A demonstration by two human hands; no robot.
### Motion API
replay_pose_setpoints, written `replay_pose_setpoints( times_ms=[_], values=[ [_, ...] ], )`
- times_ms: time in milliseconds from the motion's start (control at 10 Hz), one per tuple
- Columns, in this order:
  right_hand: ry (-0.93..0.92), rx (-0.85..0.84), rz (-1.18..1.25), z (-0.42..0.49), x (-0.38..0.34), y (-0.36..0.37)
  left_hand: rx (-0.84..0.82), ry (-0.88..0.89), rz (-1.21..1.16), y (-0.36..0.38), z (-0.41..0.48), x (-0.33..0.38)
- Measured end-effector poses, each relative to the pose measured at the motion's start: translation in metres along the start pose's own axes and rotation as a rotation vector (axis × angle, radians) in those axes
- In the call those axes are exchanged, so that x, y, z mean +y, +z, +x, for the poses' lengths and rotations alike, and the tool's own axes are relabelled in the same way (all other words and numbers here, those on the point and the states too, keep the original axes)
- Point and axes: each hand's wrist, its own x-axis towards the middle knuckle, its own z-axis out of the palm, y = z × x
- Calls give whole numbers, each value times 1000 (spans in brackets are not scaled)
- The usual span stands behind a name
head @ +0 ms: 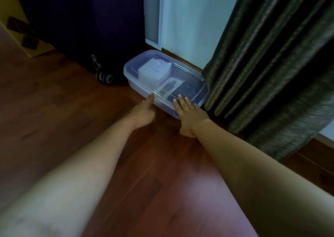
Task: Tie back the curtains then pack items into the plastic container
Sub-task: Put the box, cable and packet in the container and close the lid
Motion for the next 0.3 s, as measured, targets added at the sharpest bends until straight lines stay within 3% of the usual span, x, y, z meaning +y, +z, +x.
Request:
replay_pose_setpoints(
  times_ms=[300],
  values=[
    [-25,183,133,-64,-20,7,73,114,418,19,-83,-17]
  ],
)
